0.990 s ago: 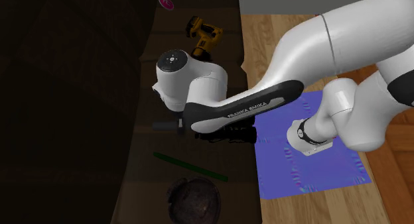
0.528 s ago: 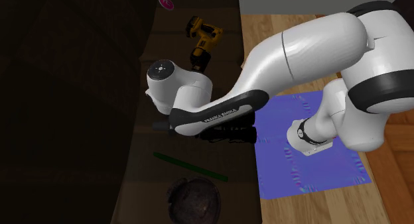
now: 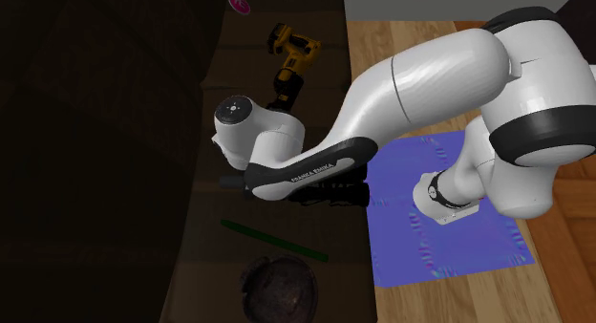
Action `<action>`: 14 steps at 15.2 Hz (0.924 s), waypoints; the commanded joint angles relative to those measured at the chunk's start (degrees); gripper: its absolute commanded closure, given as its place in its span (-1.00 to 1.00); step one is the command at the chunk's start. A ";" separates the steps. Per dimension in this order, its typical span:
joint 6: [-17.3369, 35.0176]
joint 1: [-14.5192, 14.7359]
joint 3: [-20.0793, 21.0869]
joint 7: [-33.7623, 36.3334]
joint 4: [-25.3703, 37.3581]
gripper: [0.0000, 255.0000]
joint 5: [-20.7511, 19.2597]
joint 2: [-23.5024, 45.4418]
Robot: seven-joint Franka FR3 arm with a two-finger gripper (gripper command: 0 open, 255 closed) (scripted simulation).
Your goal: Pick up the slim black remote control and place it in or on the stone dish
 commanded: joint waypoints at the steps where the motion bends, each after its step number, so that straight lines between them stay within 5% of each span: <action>1: 0.05 0.00 0.00 -0.01 -0.02 -1.00 0.01 0.02; 4: 0.04 0.00 0.00 -0.01 -0.02 -1.00 0.01 0.01; 5: 0.04 0.00 0.00 -0.01 -0.02 1.00 0.01 0.01; 14: 0.05 0.00 0.01 -0.01 -0.02 1.00 0.01 0.02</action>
